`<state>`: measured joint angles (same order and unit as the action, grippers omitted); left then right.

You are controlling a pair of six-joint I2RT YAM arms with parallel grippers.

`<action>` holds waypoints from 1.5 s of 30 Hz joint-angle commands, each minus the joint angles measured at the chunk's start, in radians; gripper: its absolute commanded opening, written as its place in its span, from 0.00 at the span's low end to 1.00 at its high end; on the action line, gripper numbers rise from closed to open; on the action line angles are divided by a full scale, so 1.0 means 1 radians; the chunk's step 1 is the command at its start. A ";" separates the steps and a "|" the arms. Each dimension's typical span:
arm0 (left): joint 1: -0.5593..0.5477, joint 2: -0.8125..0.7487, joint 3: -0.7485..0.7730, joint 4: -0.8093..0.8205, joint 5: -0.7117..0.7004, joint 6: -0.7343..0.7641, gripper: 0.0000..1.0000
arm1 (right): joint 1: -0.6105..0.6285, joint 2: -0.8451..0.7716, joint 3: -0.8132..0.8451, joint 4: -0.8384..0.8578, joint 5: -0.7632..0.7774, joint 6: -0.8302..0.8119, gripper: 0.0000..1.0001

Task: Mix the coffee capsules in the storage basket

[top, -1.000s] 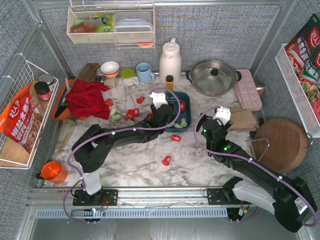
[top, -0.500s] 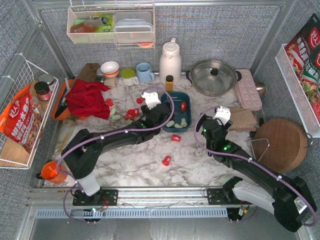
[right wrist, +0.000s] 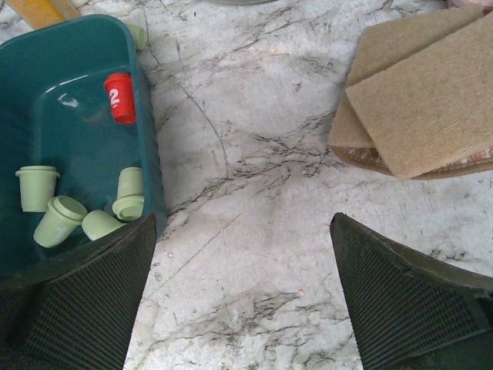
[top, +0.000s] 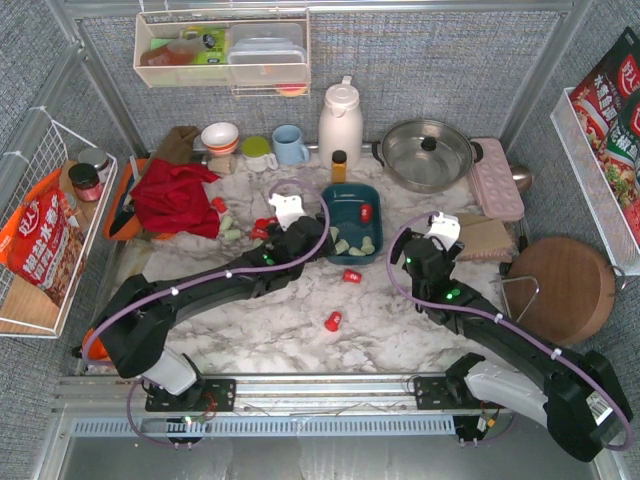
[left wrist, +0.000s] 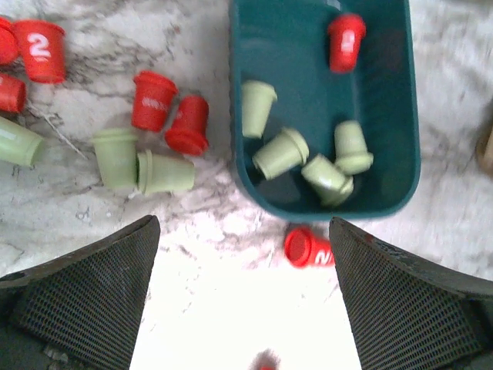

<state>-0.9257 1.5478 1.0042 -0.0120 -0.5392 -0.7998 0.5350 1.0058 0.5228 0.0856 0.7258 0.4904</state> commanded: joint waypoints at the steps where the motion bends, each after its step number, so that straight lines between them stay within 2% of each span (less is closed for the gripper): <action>1: -0.004 0.005 0.054 -0.198 0.184 0.119 0.99 | 0.000 0.009 0.006 0.026 -0.004 0.012 0.99; 6: -0.011 0.076 0.128 -0.383 0.302 0.167 0.99 | -0.002 0.014 0.005 0.026 -0.005 0.014 0.99; 8: -0.019 0.116 0.155 -0.425 0.339 0.183 0.93 | -0.001 0.016 0.004 0.026 -0.002 0.013 0.99; 10: -0.039 0.146 0.169 -0.422 0.397 0.207 0.87 | -0.001 0.015 0.004 0.026 -0.001 0.011 0.99; 14: -0.100 0.185 0.197 -0.392 0.470 0.237 0.83 | -0.004 0.016 0.005 0.026 0.003 0.010 0.99; 19: -0.137 0.265 0.245 -0.418 0.516 0.241 0.74 | -0.004 0.020 0.004 0.027 0.001 0.012 0.99; 27: -0.155 0.291 0.262 -0.505 0.482 0.228 0.68 | -0.006 0.016 0.003 0.026 0.001 0.013 0.99; 36: -0.196 0.331 0.257 -0.510 0.504 0.208 0.63 | -0.008 0.022 0.003 0.026 0.001 0.014 0.99; 42: -0.207 0.338 0.245 -0.530 0.474 0.201 0.54 | -0.010 0.034 0.005 0.028 0.001 0.016 0.99; 45: -0.207 0.321 0.229 -0.541 0.430 0.195 0.41 | -0.010 0.038 0.004 0.028 0.000 0.017 0.99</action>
<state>-1.1320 1.8858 1.2438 -0.5255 -0.0616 -0.5953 0.5240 1.0397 0.5228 0.0860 0.7197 0.4976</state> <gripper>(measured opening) 0.473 0.992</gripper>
